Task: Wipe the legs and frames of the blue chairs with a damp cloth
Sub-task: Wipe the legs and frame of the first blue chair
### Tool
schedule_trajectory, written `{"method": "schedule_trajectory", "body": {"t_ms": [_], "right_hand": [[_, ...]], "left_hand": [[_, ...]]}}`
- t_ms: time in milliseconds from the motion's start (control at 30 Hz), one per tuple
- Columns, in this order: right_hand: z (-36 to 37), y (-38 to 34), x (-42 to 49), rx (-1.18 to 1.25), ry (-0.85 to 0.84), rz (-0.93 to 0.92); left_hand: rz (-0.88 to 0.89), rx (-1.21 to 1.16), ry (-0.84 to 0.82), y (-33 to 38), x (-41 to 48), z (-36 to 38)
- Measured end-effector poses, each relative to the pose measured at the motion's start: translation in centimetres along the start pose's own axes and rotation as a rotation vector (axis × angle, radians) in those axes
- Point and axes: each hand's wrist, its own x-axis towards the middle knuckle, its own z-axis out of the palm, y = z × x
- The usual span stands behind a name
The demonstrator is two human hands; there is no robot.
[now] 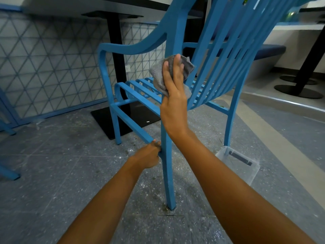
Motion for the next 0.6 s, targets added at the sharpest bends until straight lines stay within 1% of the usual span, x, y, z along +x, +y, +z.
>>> {"method": "schedule_trajectory", "body": {"t_ms": [167,333,500,600], "right_hand": [[0.0,0.5,-1.9,0.004,0.009,0.000],[-0.8,1.1,-2.9,0.036,-0.026,0.093],[-1.8,0.0,-1.7,0.092,0.089,0.113],[-1.5,-0.1,-0.9,0.080,0.077,0.104]], "left_hand": [[0.011,-0.010,0.002,0.0,0.0,0.1],[0.001,-0.018,-0.010,0.2,0.0,-0.1],[-0.012,-0.030,0.006,0.2,-0.1,0.0],[-0.020,-0.040,0.013,0.2,-0.1,0.0]]}}
